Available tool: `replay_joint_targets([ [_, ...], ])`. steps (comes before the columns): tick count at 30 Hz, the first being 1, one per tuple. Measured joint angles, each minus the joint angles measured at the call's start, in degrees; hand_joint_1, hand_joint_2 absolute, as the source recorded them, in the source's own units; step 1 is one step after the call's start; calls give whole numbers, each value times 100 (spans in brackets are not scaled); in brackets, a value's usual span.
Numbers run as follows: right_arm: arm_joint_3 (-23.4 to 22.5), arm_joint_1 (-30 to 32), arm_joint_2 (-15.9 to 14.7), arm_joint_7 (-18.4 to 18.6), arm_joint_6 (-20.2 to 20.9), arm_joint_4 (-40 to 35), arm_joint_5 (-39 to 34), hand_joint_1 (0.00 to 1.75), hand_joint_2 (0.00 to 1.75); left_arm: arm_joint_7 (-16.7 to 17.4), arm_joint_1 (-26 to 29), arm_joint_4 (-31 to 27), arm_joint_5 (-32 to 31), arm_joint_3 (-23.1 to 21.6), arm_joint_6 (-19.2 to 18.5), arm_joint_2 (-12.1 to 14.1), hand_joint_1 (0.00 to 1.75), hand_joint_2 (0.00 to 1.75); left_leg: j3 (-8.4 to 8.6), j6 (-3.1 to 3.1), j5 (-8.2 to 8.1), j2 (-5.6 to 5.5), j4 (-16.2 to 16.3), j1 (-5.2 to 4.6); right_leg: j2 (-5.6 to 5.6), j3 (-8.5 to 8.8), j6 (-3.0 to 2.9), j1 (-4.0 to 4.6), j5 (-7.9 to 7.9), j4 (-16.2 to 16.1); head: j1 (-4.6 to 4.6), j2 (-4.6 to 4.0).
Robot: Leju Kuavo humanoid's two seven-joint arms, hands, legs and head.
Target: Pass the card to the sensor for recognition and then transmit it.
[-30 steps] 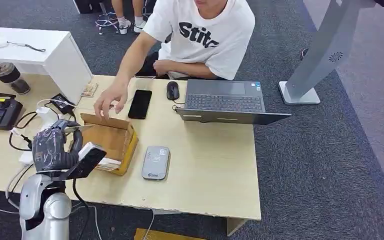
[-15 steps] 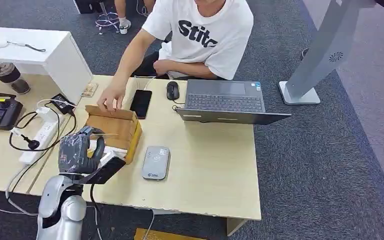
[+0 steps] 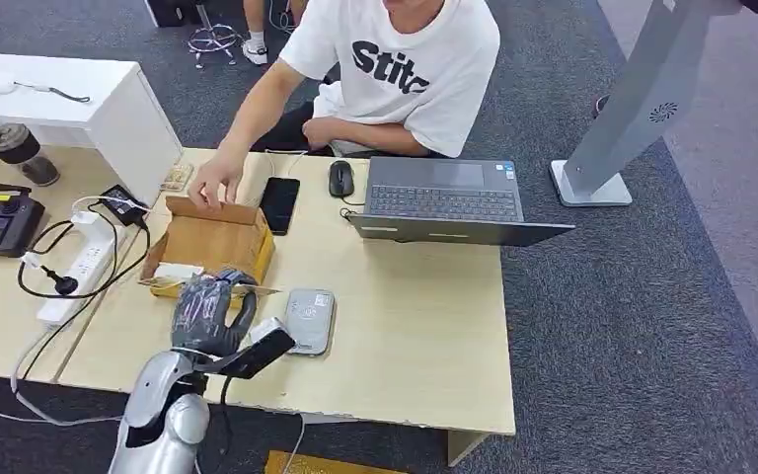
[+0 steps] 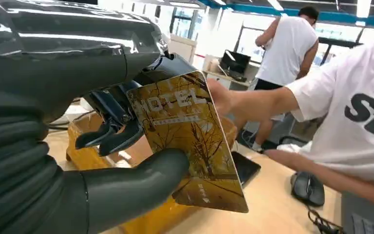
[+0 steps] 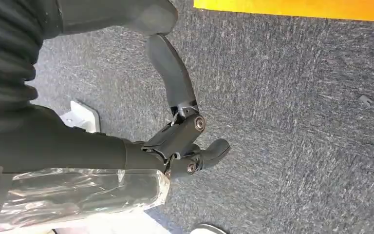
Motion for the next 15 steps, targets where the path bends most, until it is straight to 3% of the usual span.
replay_joint_targets([
  [15, -63, -1, 31, -2, 20, 55, 171, 0, 175, 339, -17, 1001, -413, -218, 26, 123, 175, 175, -1, 0, 0, 0, 0, 0, 0, 0, 0, 0, 0, 0, 2, 0],
])
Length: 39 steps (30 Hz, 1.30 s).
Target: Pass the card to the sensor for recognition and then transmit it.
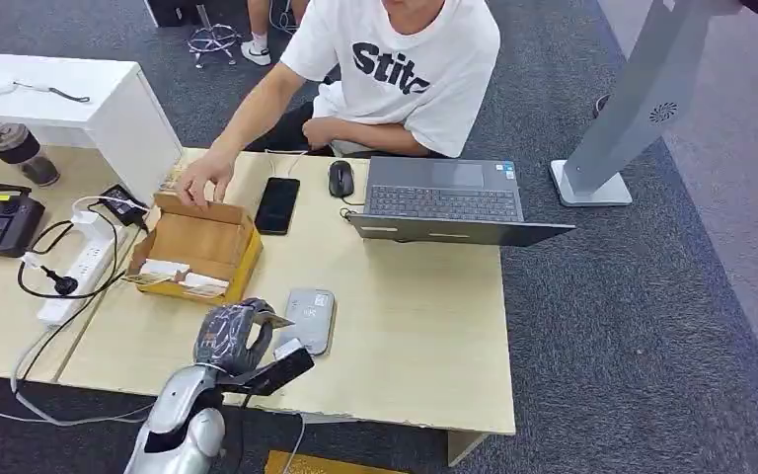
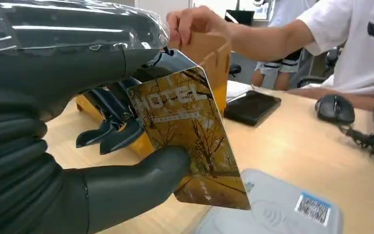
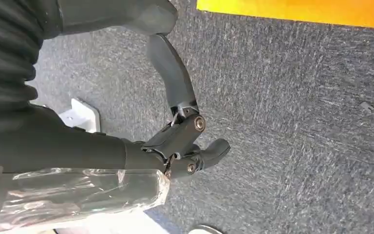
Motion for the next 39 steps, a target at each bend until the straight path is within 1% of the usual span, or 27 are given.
replay_joint_targets([
  [3, -2, 0, 9, 0, 31, 0, 39, 0, 175, 52, 1, 268, -107, -7, 98, 37, 175, 175, 0, 0, 0, 0, 0, 0, 0, 0, 0, 0, 0, 0, -2, 0],
  [9, -2, 1, 13, 17, 46, 0, 116, 0, 175, 116, -69, 577, -177, -7, 291, 72, 175, 175, 1, 0, 0, -2, 0, 0, -4, 4, 0, -1, 0, 0, 0, 0],
  [12, -2, 0, 13, 7, 59, 0, 135, 0, 175, 122, -82, 734, -227, -7, 323, 85, 175, 175, 1, 0, 0, -1, 0, 0, -2, 4, 0, 0, 0, 0, -2, 0],
  [23, -4, 3, 31, 2, 37, 0, 173, 0, 175, 94, -84, 747, -192, -7, 468, 131, 175, 175, 0, 0, 1, -1, 0, 1, -3, 2, 1, 0, 1, 1, -2, 0],
  [26, -9, 13, 31, 28, -2, 0, 238, 0, 175, -9, -59, 226, -59, -7, 492, 160, 175, 175, -1, -1, 2, -1, 0, 3, -3, 1, 1, 3, 1, 3, 0, 0],
  [28, -26, 25, 31, 31, -15, 0, 242, 0, 175, -20, -93, -353, 20, -7, 334, 195, 175, 175, -1, -1, 2, -1, 0, 2, -3, 1, 1, 3, 1, 3, 0, 0],
  [29, -31, 28, 31, 33, -18, 0, 245, 0, 175, -20, -103, -450, 27, -7, 297, 212, 175, 175, -2, -1, 2, -1, 1, 3, -3, 1, 1, 3, 1, 3, 0, 0],
  [32, -35, 28, 31, 35, -18, 0, 247, 0, 175, -20, -106, -497, 31, -7, 276, 212, 175, 175, -2, -1, 2, -1, 1, 2, -3, 1, 1, 3, 1, 3, 0, 0],
  [33, -52, 41, 31, 44, -20, 0, 253, 0, 175, -11, -205, -1081, 44, -7, 83, 284, 175, 175, -2, -1, 2, -2, 1, 3, -3, 1, 1, 4, 1, 4, 0, 0],
  [34, -59, 47, 31, 59, -17, -2, 334, 0, 175, 52, -441, -1872, -13, -2, -118, 472, 175, 175, -1, -1, 2, -1, 1, 2, -2, 1, 1, 3, 1, 5, -2, 0],
  [36, -61, 45, 31, 61, -17, -2, 336, 0, 175, 52, -474, -2116, -17, -2, -129, 518, 175, 175, -1, -1, 2, -1, 1, 2, -2, 1, 1, 3, 1, 6, 0, 0],
  [39, -61, 45, 31, 61, -17, -2, 343, 0, 175, 52, -476, -2304, -44, -2, -85, 568, 175, 175, -2, -1, 2, -1, 1, 2, -2, 1, 1, 3, 1, 5, 0, 0],
])
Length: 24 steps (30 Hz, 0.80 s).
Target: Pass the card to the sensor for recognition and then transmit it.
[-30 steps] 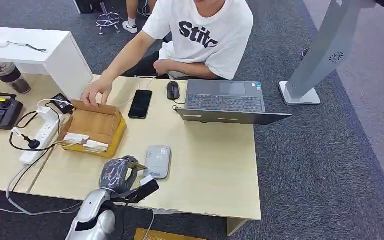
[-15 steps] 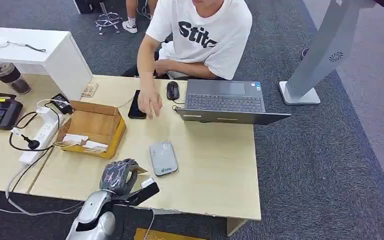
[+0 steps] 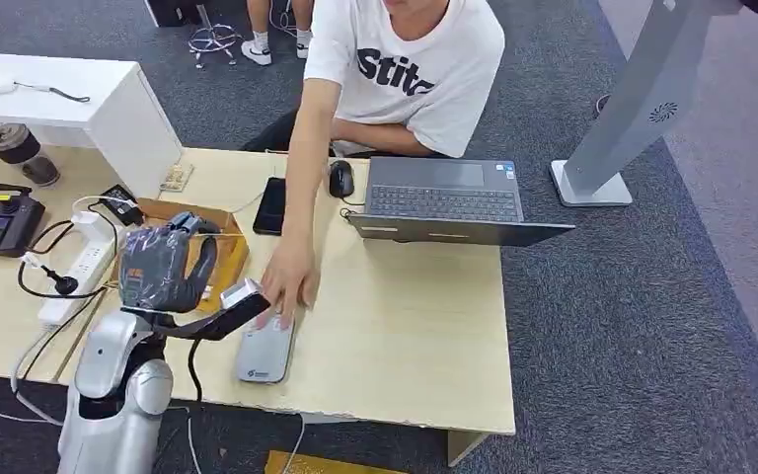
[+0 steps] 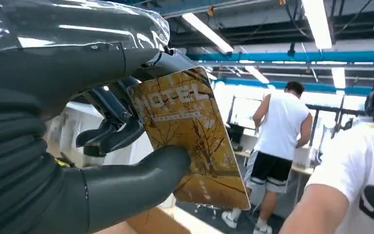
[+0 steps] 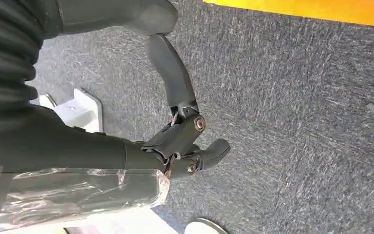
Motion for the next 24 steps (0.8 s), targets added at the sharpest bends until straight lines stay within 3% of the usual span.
replay_joint_targets([
  [7, 0, -7, 0, 4, -2, 0, 118, 0, 175, 114, -156, -129, -57, 136, -29, 282, 175, 175, 1, 0, 0, 0, 0, 0, 0, 0, 0, 0, 0, 1, -2, 0],
  [13, 0, -29, 0, 39, -2, 0, 210, 0, 175, 0, -220, -131, 337, 341, -53, 232, 175, 175, 1, 2, 2, 0, 0, 0, 0, 1, 0, -1, 0, 1, -2, 0],
  [14, 0, -31, 0, 46, -4, 0, 212, 0, 175, -18, -221, -129, 337, 341, -53, 216, 129, 175, 1, 2, 2, 1, 0, 0, 2, 0, 0, -2, 0, 1, 0, 0],
  [15, 0, -32, 0, 52, -7, 0, 212, 0, 175, -24, -221, -129, 337, 341, -53, 197, 0, 175, 0, 2, 2, 3, 0, 0, 4, -1, 0, -2, 0, 1, 0, 0],
  [24, -22, -40, 0, 50, -22, 0, 194, 0, 175, -20, -222, -131, 577, 352, 9, -63, 0, 175, -6, 5, -1, 3, 1, -3, 5, -5, 1, -4, -1, 0, 0, 0],
])
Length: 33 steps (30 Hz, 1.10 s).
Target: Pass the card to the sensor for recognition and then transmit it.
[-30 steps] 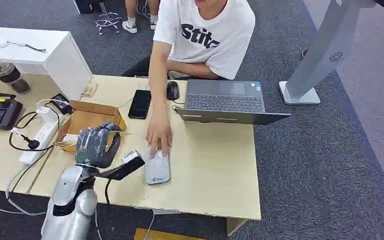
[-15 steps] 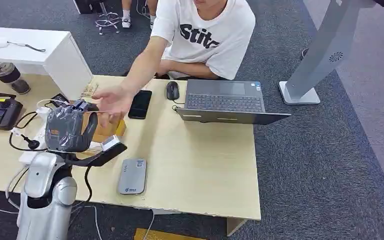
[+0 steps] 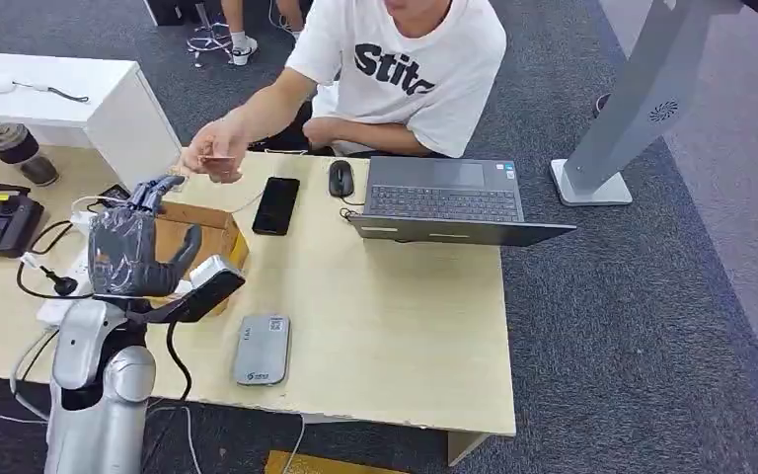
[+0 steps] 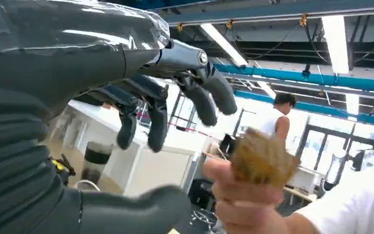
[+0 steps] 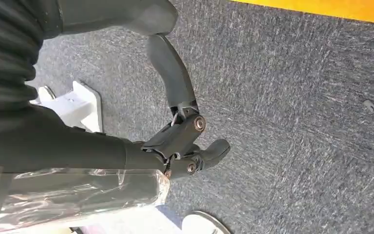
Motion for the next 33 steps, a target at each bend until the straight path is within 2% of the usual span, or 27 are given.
replay_joint_targets([
  [6, -88, 34, 0, 0, -77, 0, -39, 0, 175, -127, 180, -168, 201, 112, 63, -147, 0, 175, 1, -1, 1, 0, 0, 1, 0, 1, 0, 1, 0, 0, 0, 0],
  [10, -206, 101, 0, -15, -138, 0, -186, 0, 175, -186, 531, -367, -136, 129, -31, -136, 0, 175, 2, -1, 1, 1, 0, 1, 1, 1, 0, 1, 0, 1, 0, 0],
  [14, -352, 199, -2, -74, -197, 0, -262, 0, 175, -167, 1054, -511, -190, 129, -163, -9, 0, 175, -3, -2, -1, 2, -1, 1, 2, -3, -2, 1, -3, 1, 0, 0],
  [18, -477, 262, -2, -98, -214, 0, -321, 0, 175, -2, 1610, -623, -300, 133, -490, 258, 0, 175, -2, -2, -6, 3, -2, 1, 3, -3, -2, 1, -6, 1, 0, 0],
  [22, -584, 300, -2, -6, -214, 0, -297, 0, 175, 214, 2116, -677, -658, 157, -501, 509, 0, 175, -3, -2, -5, 2, -2, 2, 0, -6, -2, 2, -7, 1, 0, 0],
  [31, -632, 303, -2, 2, -212, 0, -188, 0, 175, 411, 2506, -811, -1016, 170, -536, 721, 0, 175, -2, -2, -4, 1, -1, 2, -1, -2, -2, 1, -6, 1, 0, 0],
  [33, -638, 303, -2, 0, -212, 0, -162, 0, 175, 573, 2506, -811, -1262, 168, -470, 772, 0, 175, -2, -2, -4, 1, -1, 2, -1, -2, -2, 1, -6, 1, 0, 0],
])
